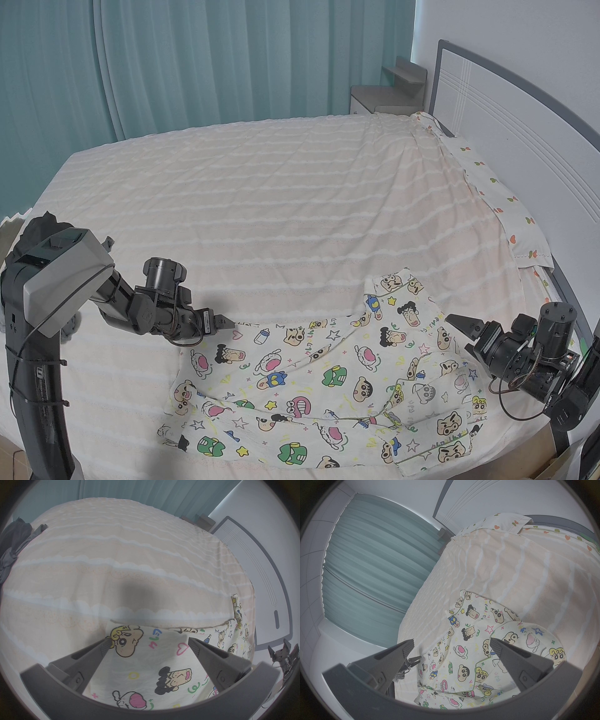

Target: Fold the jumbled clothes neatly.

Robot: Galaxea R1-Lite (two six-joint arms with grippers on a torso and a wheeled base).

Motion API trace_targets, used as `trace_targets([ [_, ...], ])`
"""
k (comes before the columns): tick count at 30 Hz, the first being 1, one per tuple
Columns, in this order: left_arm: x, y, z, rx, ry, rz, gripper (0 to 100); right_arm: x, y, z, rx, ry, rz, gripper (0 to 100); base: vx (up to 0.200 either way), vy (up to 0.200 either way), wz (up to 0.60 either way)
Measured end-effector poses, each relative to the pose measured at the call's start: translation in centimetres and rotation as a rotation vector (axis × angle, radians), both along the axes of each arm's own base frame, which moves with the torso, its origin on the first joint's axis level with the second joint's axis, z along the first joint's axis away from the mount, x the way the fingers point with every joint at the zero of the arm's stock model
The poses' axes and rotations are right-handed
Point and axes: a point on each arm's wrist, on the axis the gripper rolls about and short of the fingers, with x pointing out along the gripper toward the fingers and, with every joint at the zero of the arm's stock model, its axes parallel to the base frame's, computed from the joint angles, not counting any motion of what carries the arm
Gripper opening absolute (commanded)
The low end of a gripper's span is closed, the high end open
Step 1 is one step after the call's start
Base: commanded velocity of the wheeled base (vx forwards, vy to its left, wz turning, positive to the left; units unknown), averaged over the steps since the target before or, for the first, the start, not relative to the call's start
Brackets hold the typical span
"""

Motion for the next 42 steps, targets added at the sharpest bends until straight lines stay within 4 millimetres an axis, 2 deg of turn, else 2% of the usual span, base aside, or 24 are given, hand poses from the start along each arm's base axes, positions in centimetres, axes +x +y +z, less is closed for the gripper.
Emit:
trace_targets([
  [15,0.3,1.0,1.2,0.001,-0.033,0.025,100,0.1,0.0,-0.3,-0.004,0.01,-0.002,100,0.0,0.0,0.0],
  [29,0.5,0.8,-0.1,0.013,-0.014,0.014,100,0.1,0.0,-0.3,-0.002,0.012,-0.001,100,0.0,0.0,0.0],
  [42,0.8,1.1,-0.1,0.056,-0.03,0.015,100,0.2,0.1,-0.4,-0.004,0.015,0.0,100,0.0,0.0,0.0],
])
